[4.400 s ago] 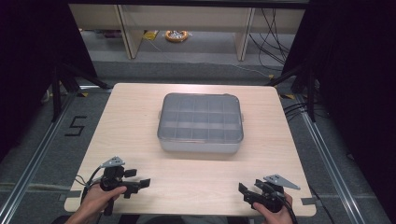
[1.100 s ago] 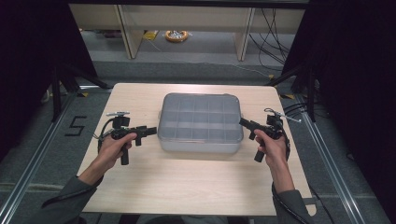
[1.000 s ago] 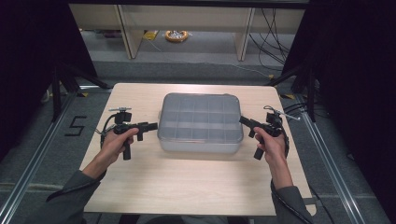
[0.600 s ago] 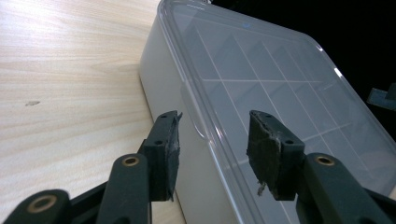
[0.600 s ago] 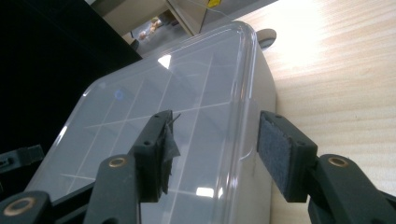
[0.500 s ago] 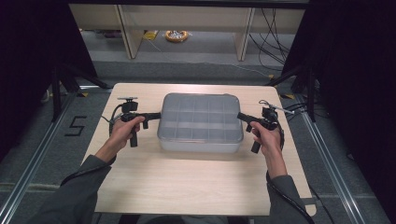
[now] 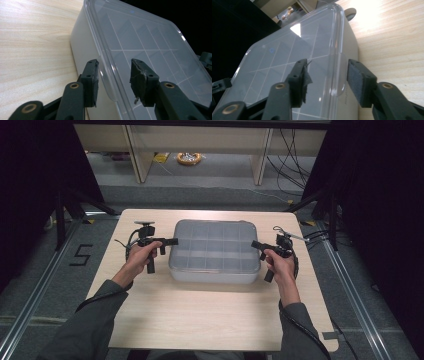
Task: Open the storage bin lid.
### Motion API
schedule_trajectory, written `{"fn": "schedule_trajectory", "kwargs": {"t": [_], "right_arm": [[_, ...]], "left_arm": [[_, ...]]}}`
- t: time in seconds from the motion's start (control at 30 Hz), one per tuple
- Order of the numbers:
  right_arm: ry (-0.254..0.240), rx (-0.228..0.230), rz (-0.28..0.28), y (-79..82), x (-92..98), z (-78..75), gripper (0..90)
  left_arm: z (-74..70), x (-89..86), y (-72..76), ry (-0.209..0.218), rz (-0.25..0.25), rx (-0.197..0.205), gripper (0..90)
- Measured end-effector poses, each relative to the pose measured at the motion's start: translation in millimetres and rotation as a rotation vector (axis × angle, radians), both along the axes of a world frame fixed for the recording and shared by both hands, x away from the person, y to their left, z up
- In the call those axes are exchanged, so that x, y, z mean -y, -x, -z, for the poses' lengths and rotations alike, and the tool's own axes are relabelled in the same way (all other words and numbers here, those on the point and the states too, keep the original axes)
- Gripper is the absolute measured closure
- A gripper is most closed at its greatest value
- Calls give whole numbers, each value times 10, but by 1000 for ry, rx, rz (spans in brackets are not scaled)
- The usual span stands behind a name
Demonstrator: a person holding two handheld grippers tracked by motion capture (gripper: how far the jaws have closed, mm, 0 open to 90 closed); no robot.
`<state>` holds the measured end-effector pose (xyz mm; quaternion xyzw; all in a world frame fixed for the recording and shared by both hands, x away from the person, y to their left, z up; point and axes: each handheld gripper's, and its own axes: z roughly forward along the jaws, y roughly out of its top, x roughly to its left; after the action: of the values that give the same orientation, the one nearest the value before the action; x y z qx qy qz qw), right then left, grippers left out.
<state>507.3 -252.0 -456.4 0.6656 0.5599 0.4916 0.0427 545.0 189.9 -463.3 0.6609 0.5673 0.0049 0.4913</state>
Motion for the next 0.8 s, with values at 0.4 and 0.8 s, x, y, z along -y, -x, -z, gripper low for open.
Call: {"fn": "schedule_trajectory", "kwargs": {"t": [0.4,0.8], "right_arm": [[24,12,50,37,-61,4,614],[53,89,76,105,-55,-126,660]], "left_arm": [[-46,-15,34,4,-10,-1,616],[-239,-40,138,11,-20,49,669]]}}
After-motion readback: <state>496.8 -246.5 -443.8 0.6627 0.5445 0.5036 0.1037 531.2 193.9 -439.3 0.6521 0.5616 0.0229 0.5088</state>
